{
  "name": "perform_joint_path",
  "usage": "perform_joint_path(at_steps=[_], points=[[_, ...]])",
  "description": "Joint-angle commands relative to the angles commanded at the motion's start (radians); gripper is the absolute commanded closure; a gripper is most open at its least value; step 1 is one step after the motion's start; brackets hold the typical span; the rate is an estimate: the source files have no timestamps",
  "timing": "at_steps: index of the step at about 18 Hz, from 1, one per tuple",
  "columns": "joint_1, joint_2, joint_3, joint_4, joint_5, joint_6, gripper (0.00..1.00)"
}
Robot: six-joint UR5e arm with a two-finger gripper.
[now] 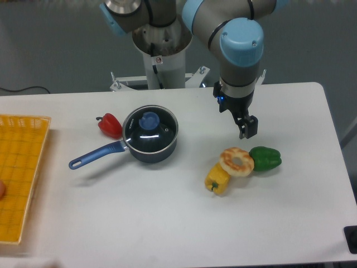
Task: Open the lid
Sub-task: 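Move the gripper over the blue saucepan toward the lid's blue knob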
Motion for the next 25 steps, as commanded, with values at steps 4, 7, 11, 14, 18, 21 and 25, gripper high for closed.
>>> perform_joint_path(at_steps=[4,7,11,14,18,21,25], points=[[-0.003,0.0,0.0,-0.002,-0.003,-0.002,0.0],[-0.006,0.0,-0.009,-0.002,-0.002,-0.005,0.0],[-0.005,0.005,-0.052,0.002,-0.002,-0.009,0.0],[-0.008,0.017,-0.057,-0.008,0.0,-0.04,0.0],[-0.032,0.023,-0.089,-0.011,-0.002,-0.15,0.0],[-0.064,0.029,-0.101,-0.011,0.0,-0.195,0.0],[-0.115,0.021,-0.103,-0.031,0.002,-0.195,0.0]])
